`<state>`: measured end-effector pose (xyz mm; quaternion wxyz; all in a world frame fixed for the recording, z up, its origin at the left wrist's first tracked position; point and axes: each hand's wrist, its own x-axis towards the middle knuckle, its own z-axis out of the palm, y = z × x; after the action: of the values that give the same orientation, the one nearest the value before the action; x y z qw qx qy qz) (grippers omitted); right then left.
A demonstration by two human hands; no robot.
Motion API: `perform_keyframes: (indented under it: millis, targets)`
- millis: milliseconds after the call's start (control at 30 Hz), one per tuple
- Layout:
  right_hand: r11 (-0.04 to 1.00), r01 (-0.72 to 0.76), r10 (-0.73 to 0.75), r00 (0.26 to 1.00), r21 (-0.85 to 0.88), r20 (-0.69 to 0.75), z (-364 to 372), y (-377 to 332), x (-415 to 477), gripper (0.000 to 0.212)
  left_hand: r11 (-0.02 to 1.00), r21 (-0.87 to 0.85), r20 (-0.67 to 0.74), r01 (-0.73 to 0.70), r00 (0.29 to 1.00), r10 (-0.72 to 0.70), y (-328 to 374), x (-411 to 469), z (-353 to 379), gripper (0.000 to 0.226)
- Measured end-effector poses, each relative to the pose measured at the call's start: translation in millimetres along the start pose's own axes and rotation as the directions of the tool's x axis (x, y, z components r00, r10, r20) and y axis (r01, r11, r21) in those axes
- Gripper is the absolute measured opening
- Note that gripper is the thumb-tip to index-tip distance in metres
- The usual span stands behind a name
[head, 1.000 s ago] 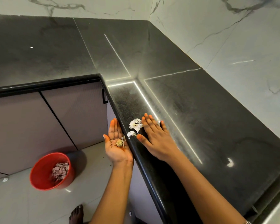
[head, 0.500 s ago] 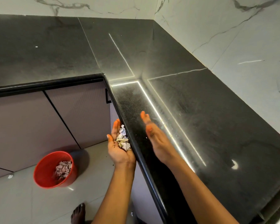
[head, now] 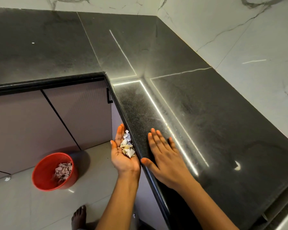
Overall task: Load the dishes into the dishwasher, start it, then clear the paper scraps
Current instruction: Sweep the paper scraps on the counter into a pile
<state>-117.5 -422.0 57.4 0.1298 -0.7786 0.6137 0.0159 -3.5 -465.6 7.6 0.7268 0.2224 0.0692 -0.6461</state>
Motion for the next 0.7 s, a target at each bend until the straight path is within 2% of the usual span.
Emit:
perform_keyframes:
  millis: [67, 133, 200, 233, 300, 333, 433, 500, 533, 567, 600, 633, 700]
  targets:
    - [0.983, 0.185, -0.185, 0.982, 0.014, 0.040, -3, -6, 14, 0.085, 1.000, -0.021, 0.000, 0.020, 1.000, -0.020, 0, -2, 1, 0.058]
    - [0.945, 0.282, -0.295, 0.954, 0.163, 0.059, -9, -7, 21, 0.080, 1.000, -0.027, -0.003, 0.011, 1.000, -0.011, 0, -3, 3, 0.060]
    - [0.930, 0.197, -0.200, 0.980, 0.309, -0.021, -15, 2, 23, 0.080, 0.998, -0.069, 0.016, 0.008, 1.000, -0.007, 0, -2, 3, 0.061]
    - [0.943, 0.132, -0.118, 0.991, 0.304, -0.062, -16, 9, 22, 0.084, 0.997, -0.079, 0.016, 0.007, 1.000, -0.006, 0, -1, 2, 0.059]
    - [0.984, 0.033, -0.021, 0.997, 0.176, -0.072, -16, 15, 19, 0.093, 0.998, -0.068, 0.010, 0.001, 1.000, 0.000, 0, 1, 1, 0.059]
    - [0.995, 0.023, -0.018, 0.998, 0.099, -0.053, -13, 11, 17, 0.095, 0.998, -0.061, 0.009, 0.004, 1.000, -0.003, 0, 1, 1, 0.060]
    - [0.991, 0.133, -0.133, 0.990, 0.004, -0.041, 0, -13, 19, 0.090, 0.998, -0.036, 0.014, 0.041, 0.999, -0.041, 2, -1, 0, 0.062]
    - [0.961, 0.269, -0.269, 0.963, 0.069, -0.005, 1, -24, 23, 0.085, 0.997, -0.027, 0.014, 0.073, 0.997, -0.073, 5, -1, -2, 0.059]
    - [0.932, 0.319, -0.326, 0.945, 0.174, 0.010, -1, -27, 24, 0.083, 0.996, -0.022, 0.009, 0.081, 0.997, -0.081, 5, -1, -4, 0.058]
    - [0.880, 0.329, -0.349, 0.937, 0.342, -0.005, -4, -29, 24, 0.080, 0.996, -0.026, 0.003, 0.080, 0.997, -0.080, 5, 1, -7, 0.057]
    - [0.778, 0.294, -0.326, 0.944, 0.555, -0.044, -6, -31, 23, 0.077, 0.996, -0.046, 0.008, 0.083, 0.997, -0.082, 4, 2, -9, 0.057]
    - [0.625, 0.238, -0.269, 0.960, 0.744, -0.081, -7, -33, 22, 0.076, 0.994, -0.078, 0.007, 0.082, 0.997, -0.081, 4, 3, -11, 0.058]
    - [0.307, 0.139, -0.149, 0.984, 0.942, -0.096, -7, -39, 19, 0.082, 0.989, -0.133, -0.019, 0.069, 0.997, -0.072, 5, 2, -12, 0.059]
